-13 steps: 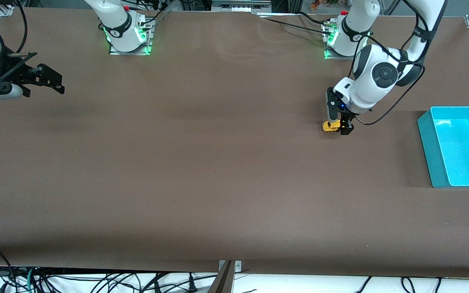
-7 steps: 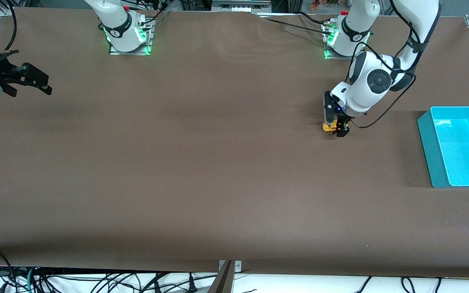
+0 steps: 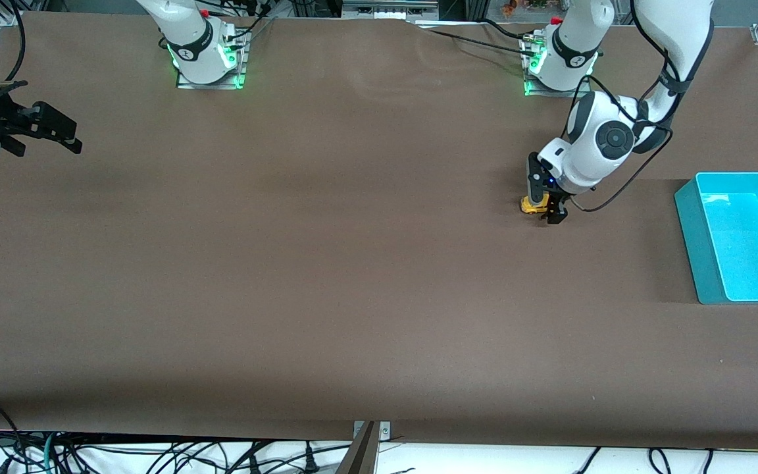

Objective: Wind and store yellow beetle car
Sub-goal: 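Close the left gripper on the yellow car, then carry the car with the left gripper into the cyan box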

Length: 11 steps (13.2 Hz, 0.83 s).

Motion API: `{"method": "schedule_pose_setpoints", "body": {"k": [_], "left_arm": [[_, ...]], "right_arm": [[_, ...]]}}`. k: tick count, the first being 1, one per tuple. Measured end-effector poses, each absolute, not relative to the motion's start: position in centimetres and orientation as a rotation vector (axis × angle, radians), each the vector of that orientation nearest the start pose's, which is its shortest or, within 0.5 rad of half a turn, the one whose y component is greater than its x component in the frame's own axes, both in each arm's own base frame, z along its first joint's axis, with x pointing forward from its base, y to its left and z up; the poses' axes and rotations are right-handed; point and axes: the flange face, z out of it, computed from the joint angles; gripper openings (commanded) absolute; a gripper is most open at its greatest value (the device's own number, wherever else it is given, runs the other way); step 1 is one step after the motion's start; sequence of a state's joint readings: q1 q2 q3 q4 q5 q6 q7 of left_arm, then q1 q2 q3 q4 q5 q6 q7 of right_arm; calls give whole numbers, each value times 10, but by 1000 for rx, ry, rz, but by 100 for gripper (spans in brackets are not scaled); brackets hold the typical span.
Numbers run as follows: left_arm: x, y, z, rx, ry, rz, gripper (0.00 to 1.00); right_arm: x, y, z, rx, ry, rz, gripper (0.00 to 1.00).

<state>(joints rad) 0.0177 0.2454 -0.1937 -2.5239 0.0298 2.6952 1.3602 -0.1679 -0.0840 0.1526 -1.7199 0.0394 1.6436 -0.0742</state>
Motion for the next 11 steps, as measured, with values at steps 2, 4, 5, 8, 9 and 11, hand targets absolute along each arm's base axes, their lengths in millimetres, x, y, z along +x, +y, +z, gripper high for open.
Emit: {"method": "schedule_pose_setpoints", "body": {"k": [2,4,5,8,9,11], "left_arm": [[446,-83,177,-2275,2262,61,46],[445,-84,176,-2272,2266,61,32],[445,-85,176,-2272,2267,61,28],[446,-85,177,-2269,2267,57,27],[446,-85,177,-2261,2274,56,27],[450,-82,180,-2223,2304,41,28]], "right_arm": [[533,-1,605,-3114,-87,-13,100],[533,-1,605,-3114,-87,-13,100],[533,-1,605,-3114,-87,-13,100],[533,-1,605,-3114,-87,-13,100],[533,-1,605,-3114,-87,-13,100],[533,-1,605,-3114,-87,-13,100]]}}
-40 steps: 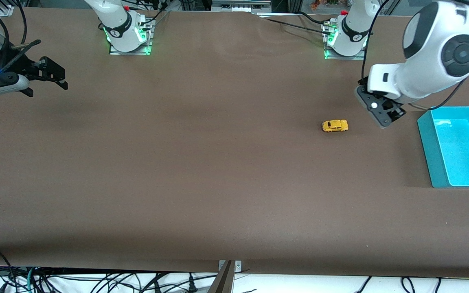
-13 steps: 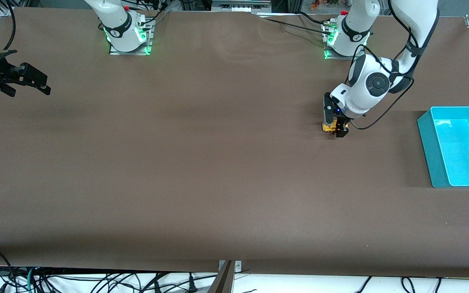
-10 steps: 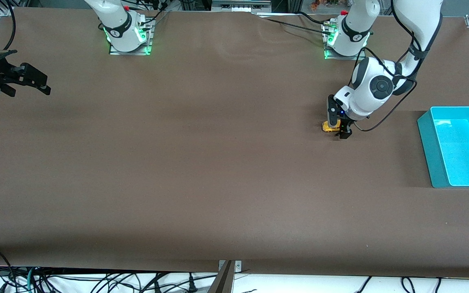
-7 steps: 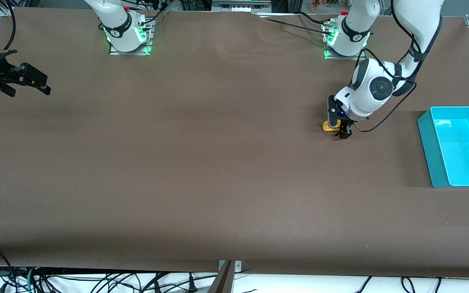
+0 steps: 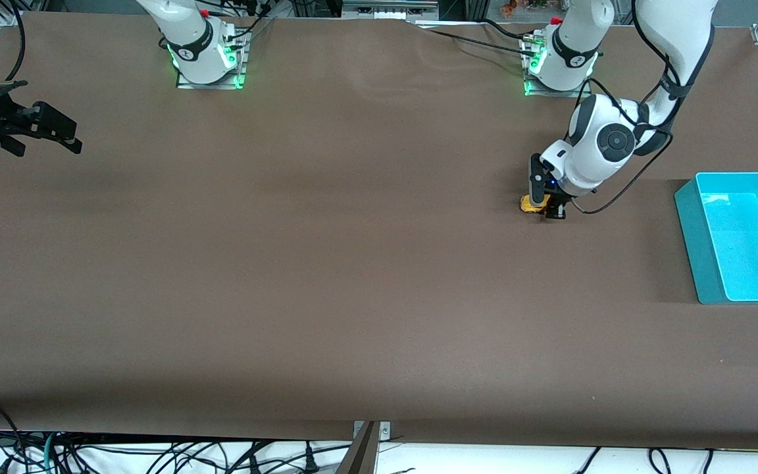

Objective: Wind and store yellow beetle car
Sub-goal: 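Carry the car with the left gripper into the cyan box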

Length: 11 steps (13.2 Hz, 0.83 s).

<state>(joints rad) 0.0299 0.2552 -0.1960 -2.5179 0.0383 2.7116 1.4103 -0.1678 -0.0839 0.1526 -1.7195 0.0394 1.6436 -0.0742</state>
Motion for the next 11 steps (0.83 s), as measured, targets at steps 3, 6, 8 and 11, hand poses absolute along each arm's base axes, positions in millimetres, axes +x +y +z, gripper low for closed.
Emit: {"method": "schedule_pose_setpoints", "body": {"k": [3,6,8,11], "left_arm": [[462,-63,197,-2209,2305,36,28],[487,-43,245,-2264,2300,158,28],[516,-21,292,-2322,2284,237,29],[554,44,354,-2413,2250,275,28]], "right_arm": [[533,-1,606,-3114,-87,-13,100],[533,-1,606,-3114,-87,-13,100],[533,-1,606,-3114,-87,-13,100],[533,-1,606,-3114,-87,-14,100]]}}
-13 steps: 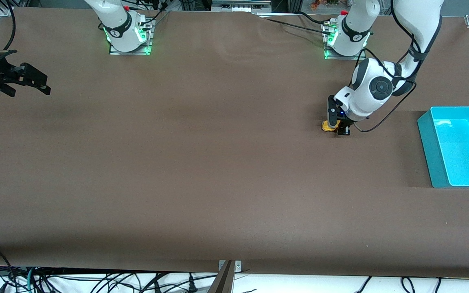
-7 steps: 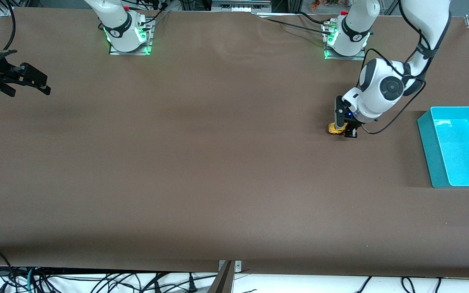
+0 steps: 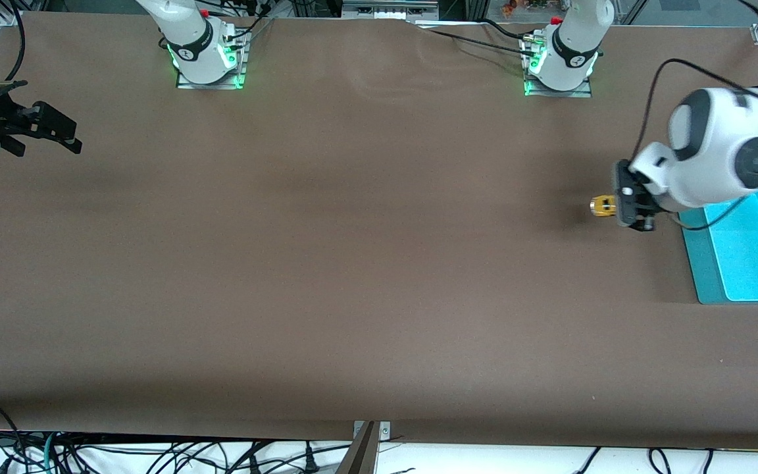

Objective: Wind and store yellow beetle car
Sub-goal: 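Carry the car with the left gripper into the cyan box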

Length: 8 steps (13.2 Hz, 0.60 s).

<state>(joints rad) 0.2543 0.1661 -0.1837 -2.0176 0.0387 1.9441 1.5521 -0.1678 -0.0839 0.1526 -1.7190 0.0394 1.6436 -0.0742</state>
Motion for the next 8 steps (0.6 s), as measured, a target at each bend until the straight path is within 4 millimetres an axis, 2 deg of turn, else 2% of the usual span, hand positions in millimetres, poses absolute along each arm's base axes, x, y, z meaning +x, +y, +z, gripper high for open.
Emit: {"method": "schedule_pose_setpoints", "body": {"k": [1,3,4,6,8], "left_arm": [[564,72,363,-2423,2265,266,28],[578,136,367,-2472,2260,247,29],[577,173,365,-2484,2248,267,29],[561,248,351,-2461,2267,326,29],[552,308,336,-2435,2332,284,29]], "right_arm": [[533,-1,606,-3114,-87,-14,100],[533,-3,606,-3114,-82,-14,100],[533,-5,606,-3114,-77,-14,100],[533,-6,606,-3114,-72,-15,100],[533,-7,606,-3114,-71,-15,100]]}}
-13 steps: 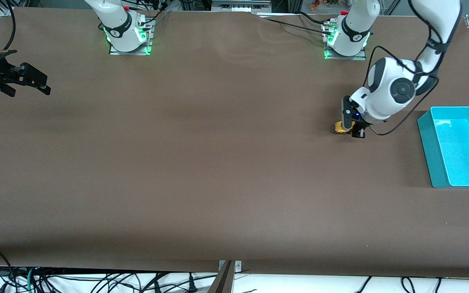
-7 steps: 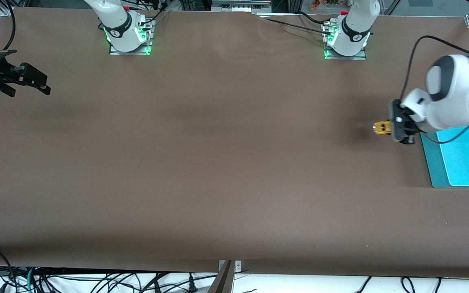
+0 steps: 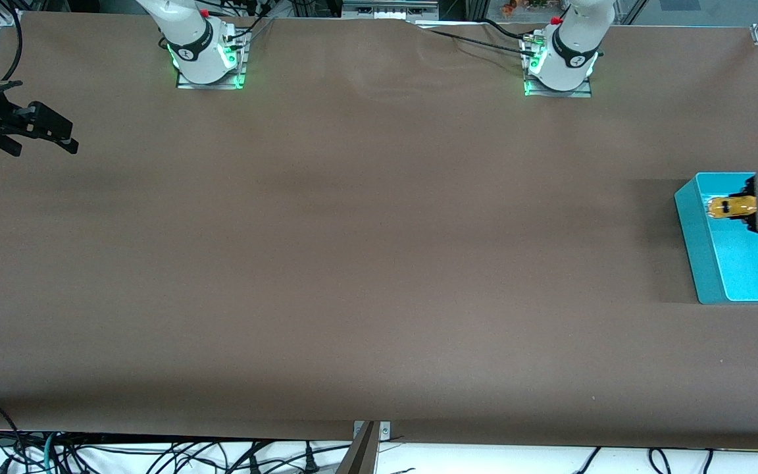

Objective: Wind and store yellow beetle car
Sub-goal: 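Carry the car with the left gripper into the cyan box, then open the left gripper to release the car in the box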

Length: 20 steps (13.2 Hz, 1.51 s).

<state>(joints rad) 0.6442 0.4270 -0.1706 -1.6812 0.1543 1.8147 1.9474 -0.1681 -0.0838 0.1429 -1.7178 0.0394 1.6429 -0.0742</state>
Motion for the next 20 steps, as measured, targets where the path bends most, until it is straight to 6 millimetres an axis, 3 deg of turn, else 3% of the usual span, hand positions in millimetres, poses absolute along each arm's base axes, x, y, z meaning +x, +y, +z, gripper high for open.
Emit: {"method": "schedule_pose_setpoints", "body": {"k": [3,7,9,11,12,14,18,20], "left_arm": [[549,365,304,-2383,2379,305,34],[525,403,227,-2470,2372,286,39],[520,410,206,-2466,2386,261,44],[523,407,202,-2458,2398,252,46],[524,405,202,-2455,2402,249,52],[525,405,201,-2447,2413,246,100],[525,404,200,-2426,2442,240,100],[530,402,208,-2428,2446,231,100]], "right_arm": [[533,-7,606,-3114,-70,-14,100],[533,-7,606,-3114,-70,-13,100],[533,-9,606,-3114,-66,-14,100],[533,-10,606,-3114,-62,-4,100],[532,-10,605,-3113,-66,7,100],[532,-8,605,-3113,-78,10,100],[531,-4,606,-3113,-93,12,100],[531,-4,606,-3113,-106,11,100]]}}
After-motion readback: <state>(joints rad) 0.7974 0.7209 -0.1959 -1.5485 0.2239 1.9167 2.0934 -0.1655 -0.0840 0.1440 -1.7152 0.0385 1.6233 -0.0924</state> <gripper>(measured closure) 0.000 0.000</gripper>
